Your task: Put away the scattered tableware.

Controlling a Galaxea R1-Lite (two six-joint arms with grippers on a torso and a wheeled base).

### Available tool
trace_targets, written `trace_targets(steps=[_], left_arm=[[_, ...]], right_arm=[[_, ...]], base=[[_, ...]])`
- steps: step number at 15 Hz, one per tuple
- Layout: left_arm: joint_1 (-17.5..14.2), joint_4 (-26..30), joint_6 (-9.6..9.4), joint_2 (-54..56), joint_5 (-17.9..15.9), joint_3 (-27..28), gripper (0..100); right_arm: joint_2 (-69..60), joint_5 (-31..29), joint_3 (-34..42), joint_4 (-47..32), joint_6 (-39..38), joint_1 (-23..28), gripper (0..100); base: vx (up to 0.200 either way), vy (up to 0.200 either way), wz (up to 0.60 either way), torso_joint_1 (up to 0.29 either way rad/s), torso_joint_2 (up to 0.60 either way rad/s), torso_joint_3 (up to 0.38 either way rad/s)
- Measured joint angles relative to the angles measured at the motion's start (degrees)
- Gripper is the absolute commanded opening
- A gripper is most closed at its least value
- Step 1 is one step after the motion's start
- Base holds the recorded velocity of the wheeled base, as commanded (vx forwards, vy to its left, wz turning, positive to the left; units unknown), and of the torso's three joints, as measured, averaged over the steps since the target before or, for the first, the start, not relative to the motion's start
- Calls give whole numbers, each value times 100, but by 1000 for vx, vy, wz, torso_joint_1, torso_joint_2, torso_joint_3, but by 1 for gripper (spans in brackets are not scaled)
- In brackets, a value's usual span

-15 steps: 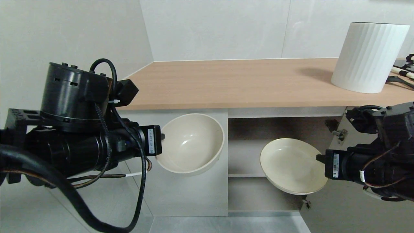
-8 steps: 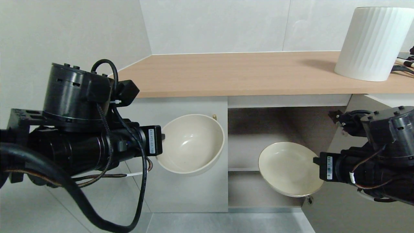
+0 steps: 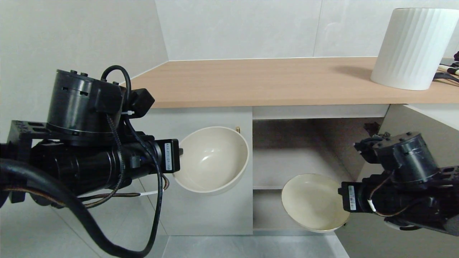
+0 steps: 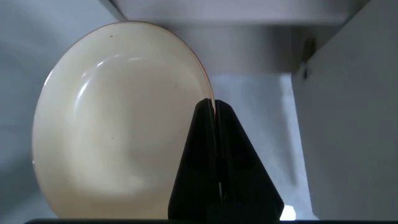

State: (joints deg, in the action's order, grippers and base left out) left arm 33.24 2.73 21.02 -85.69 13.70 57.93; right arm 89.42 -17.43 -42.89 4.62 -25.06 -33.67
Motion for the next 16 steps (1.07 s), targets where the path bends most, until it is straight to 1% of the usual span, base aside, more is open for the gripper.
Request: trace_targets(steps=[1,4,6,9,13,16], left_arm=[[5,0,-5,0,-2,-20,0],[7,0,-11,0,-10,-33,0],[7,0,-11,-20,-18,-35,0],[21,0,-9,-67,-21,-44,0],[55,0,-13,-130,-13,-52,0],[82,0,-11,-183,-11,-62,0]], right_arm=[[295,33,-27,187,0,57,0],[1432,57,-96,1267,44,269,0],[2142,71,-295,1790,222,496,0],[3115,46,-1095,1990,354,875,0],[4068,-71,-2224,2000,380,1275,0],[4641,-482,-2762,2011,374,1518,0]], base=[[0,0,0,0,0,0],[0,0,0,0,0,0],[0,0,0,0,0,0],[0,0,0,0,0,0],[0,0,0,0,0,0],[0,0,0,0,0,0]])
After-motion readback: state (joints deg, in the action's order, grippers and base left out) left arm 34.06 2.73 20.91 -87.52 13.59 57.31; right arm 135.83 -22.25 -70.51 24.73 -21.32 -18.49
